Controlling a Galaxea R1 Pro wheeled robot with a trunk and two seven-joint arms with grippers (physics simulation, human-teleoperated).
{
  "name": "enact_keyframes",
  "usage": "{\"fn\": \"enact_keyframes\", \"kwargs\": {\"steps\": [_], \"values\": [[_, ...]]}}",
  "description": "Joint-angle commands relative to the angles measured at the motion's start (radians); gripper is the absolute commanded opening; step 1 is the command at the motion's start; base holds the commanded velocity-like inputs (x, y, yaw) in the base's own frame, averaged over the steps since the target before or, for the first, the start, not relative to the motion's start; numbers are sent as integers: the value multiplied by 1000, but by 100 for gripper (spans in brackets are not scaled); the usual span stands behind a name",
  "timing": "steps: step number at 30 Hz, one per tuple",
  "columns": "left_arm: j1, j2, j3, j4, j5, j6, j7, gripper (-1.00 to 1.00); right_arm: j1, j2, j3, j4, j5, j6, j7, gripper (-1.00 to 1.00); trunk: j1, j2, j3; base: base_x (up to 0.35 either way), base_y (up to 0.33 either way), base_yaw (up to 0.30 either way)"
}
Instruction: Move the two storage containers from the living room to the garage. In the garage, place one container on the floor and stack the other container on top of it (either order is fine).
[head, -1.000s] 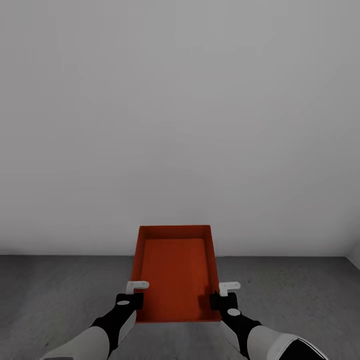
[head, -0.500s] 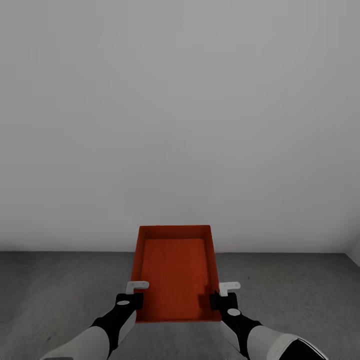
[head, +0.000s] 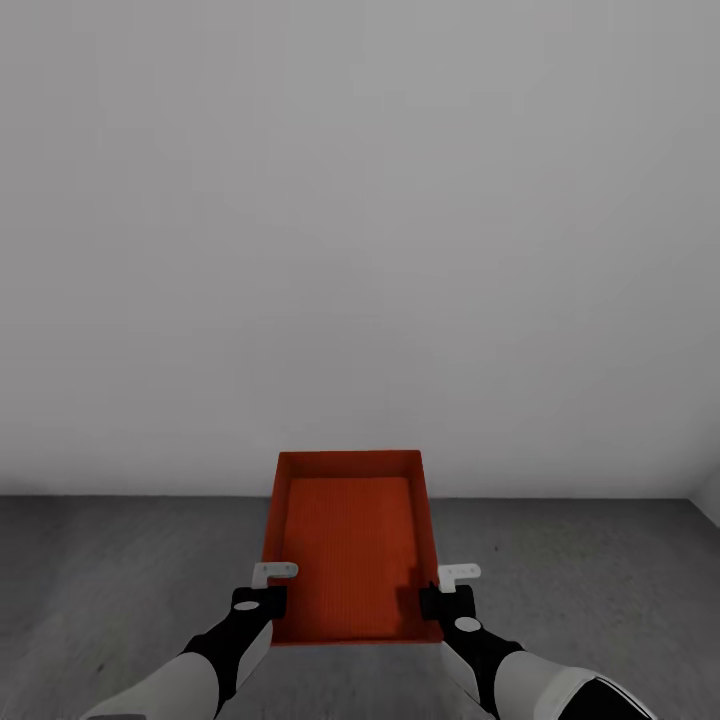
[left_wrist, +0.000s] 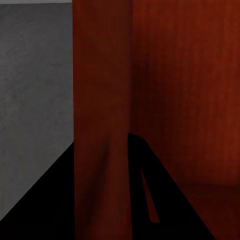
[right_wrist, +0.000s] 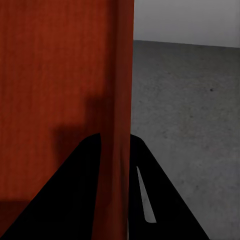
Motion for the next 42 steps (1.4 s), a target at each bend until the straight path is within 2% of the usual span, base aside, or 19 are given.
{"fn": "enact_keyframes", "kwargs": {"steps": [1, 42], "values": [[-1, -11, 57, -58, 65, 4, 3, -100, 0, 0, -5, 4, -31, -9, -10, -100, 0, -1, -3, 0, 0, 0], [-1, -12, 56, -58, 65, 3, 3, -100, 0, 0, -5, 4, -31, -9, -10, -100, 0, -1, -69, 0, 0, 0]]}}
